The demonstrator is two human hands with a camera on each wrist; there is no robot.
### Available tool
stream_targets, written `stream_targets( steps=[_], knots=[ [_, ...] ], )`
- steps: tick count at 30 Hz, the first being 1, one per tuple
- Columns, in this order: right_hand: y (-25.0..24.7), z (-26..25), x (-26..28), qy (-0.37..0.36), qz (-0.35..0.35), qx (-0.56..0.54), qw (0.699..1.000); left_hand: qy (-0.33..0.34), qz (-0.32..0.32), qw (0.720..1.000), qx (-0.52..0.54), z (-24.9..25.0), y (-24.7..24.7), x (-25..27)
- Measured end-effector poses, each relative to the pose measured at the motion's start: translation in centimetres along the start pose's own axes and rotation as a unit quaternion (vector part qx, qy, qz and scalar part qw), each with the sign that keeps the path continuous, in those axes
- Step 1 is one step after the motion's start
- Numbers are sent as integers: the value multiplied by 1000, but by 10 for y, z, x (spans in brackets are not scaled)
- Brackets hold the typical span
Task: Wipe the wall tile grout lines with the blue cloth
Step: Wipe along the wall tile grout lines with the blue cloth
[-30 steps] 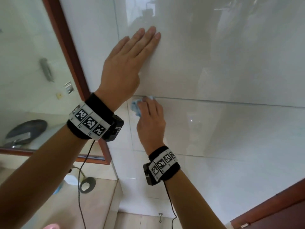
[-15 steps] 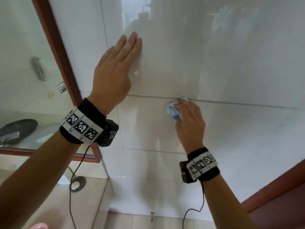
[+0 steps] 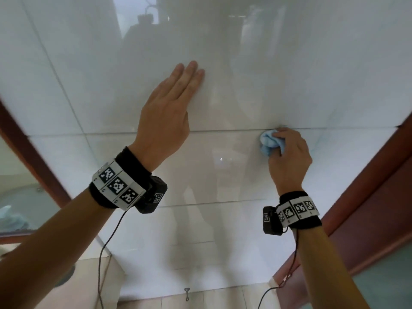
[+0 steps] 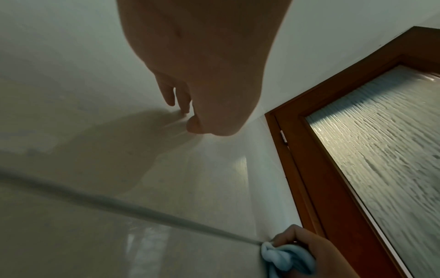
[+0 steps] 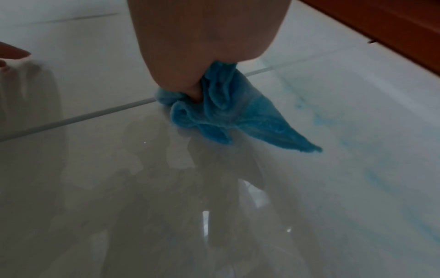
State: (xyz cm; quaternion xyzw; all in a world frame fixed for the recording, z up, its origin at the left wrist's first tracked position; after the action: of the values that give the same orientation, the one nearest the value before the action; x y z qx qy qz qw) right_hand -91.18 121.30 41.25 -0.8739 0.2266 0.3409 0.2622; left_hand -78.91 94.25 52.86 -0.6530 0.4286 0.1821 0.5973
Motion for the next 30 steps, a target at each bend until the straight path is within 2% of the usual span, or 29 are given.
stream_targets(
  steps=[3, 6, 10, 14, 19, 24, 30],
  knots=[
    [-22, 33, -22, 55, 16, -18, 998, 27, 9, 1000, 6, 34, 16, -26],
    [-43, 57, -39, 62, 4, -8, 998, 44, 20, 999, 17, 70, 31, -54],
    [-82, 72, -74, 95, 43, -93, 990, 47, 32, 998, 23, 109, 52, -91],
    [-115, 56, -122, 17, 73, -124, 989, 41, 24, 999, 8, 138, 72, -124],
    [-108, 37, -175, -60, 107, -198, 973, 11, 23, 999, -24, 160, 92, -145],
    [-72, 63, -148, -68, 145, -184, 970, -16, 25, 996, -88, 169, 107, -150],
    [-29, 125, -56, -101, 107, -134, 980, -43, 41, 991, -120, 179, 120, -152]
  ],
)
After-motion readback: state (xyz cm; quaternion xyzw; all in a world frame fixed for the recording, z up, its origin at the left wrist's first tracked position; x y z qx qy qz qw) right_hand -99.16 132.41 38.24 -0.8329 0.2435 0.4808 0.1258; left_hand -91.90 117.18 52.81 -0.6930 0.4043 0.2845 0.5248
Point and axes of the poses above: each hand's wrist, its own x-axis away from the middle knuckle, its own y-axis out of the palm, z = x × y, the point moved 5 cm from there along -x, towards the middle knuckle, and after that the axes turned 13 degrees about y, right-handed, at the moved point
